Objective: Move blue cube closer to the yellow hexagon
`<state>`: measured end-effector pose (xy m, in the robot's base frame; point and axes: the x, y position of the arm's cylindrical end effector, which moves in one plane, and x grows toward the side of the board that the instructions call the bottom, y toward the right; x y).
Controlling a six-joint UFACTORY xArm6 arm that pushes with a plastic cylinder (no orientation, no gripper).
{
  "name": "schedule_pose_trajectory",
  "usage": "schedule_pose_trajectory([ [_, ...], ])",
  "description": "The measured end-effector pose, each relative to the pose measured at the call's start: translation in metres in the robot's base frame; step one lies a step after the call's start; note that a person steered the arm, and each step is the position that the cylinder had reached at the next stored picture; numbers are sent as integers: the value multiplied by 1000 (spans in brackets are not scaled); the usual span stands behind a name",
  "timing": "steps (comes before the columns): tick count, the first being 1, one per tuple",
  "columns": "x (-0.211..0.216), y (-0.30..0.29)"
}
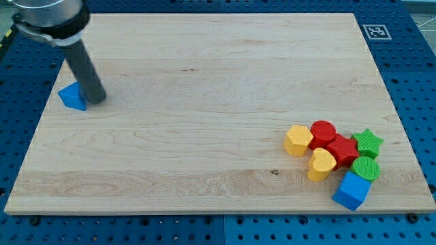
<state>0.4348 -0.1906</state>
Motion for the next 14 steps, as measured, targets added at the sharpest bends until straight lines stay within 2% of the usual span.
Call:
schedule_pose_trajectory([
  [1,-9,84],
  [4,-16,206],
  [5,-16,295],
  [6,-17,317],
  [7,-17,383],
  [9,35,469],
  [11,88,499],
  [12,114,493],
  [13,168,465],
  [14,179,461],
])
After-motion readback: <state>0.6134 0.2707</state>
